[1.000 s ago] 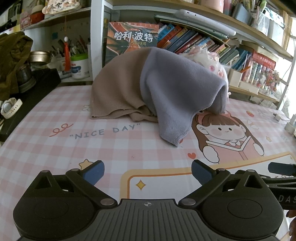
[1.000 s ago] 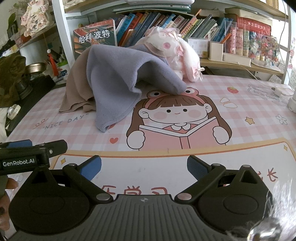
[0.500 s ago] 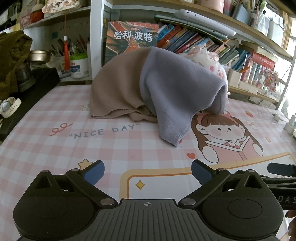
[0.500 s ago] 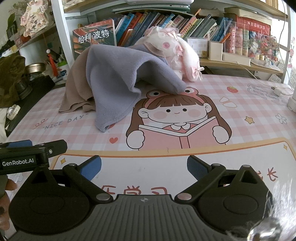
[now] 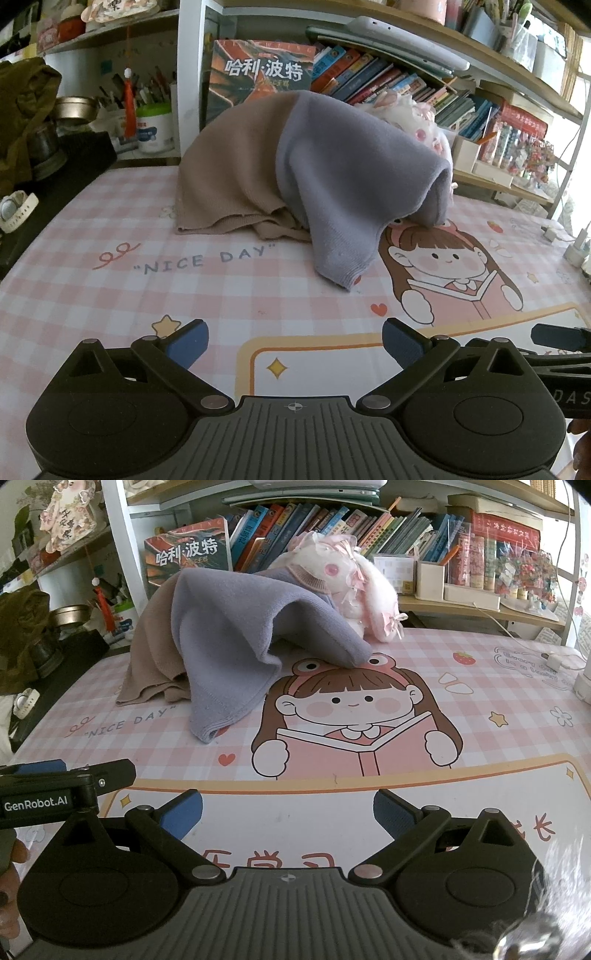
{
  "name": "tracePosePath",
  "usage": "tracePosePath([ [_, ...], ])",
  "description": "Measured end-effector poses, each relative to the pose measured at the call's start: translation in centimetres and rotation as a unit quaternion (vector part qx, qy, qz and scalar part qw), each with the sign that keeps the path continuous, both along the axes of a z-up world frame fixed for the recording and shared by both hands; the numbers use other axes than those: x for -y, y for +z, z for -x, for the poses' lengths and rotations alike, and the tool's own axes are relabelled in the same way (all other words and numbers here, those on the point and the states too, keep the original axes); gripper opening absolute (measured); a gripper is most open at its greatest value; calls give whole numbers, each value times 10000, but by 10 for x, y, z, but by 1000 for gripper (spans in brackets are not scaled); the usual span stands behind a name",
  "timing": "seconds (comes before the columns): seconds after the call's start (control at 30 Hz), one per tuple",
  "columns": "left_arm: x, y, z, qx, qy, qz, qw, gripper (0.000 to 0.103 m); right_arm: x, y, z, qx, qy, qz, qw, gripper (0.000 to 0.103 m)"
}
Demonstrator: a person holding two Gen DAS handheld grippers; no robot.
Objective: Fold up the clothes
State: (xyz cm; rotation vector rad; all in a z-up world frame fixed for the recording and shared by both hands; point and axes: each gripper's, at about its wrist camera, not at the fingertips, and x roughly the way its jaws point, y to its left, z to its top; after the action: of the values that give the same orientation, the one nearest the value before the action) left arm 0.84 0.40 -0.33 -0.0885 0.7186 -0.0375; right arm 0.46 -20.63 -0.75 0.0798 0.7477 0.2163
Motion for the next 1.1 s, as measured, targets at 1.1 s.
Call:
tracePosePath([
  [1.1,13,2,-8,-265,325,242,9988,101,26,-1,-19,-137,203,-431,9988,100],
])
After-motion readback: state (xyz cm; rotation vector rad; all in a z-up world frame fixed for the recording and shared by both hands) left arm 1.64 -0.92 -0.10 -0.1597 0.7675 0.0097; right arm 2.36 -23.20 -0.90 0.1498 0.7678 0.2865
